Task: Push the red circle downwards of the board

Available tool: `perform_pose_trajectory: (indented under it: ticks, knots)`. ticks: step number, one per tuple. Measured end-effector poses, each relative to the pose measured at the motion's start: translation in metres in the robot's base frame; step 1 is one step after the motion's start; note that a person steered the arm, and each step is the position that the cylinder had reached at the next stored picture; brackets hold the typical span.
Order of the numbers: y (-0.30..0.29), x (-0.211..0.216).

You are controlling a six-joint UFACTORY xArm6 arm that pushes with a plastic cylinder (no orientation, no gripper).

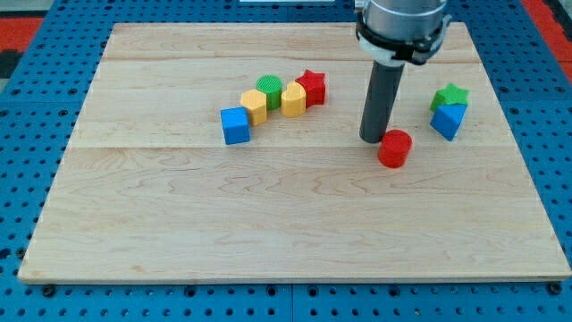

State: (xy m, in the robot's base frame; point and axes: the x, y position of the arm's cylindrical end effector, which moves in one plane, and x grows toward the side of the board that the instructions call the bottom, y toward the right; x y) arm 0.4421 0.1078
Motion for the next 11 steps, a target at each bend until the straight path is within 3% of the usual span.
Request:
perform_pose_trajectory:
  ticks: [3,4,5,6,7,8,10,11]
  knots:
    - [0.0,0.091]
    - [-0.007,0.094]
    - [-0.025,0.088]
    - [-0.041,0.034]
    - [-0.038,-0.062]
    - [0.021,-0.106]
    - [0.038,-0.092]
    - [0.038,-0.056]
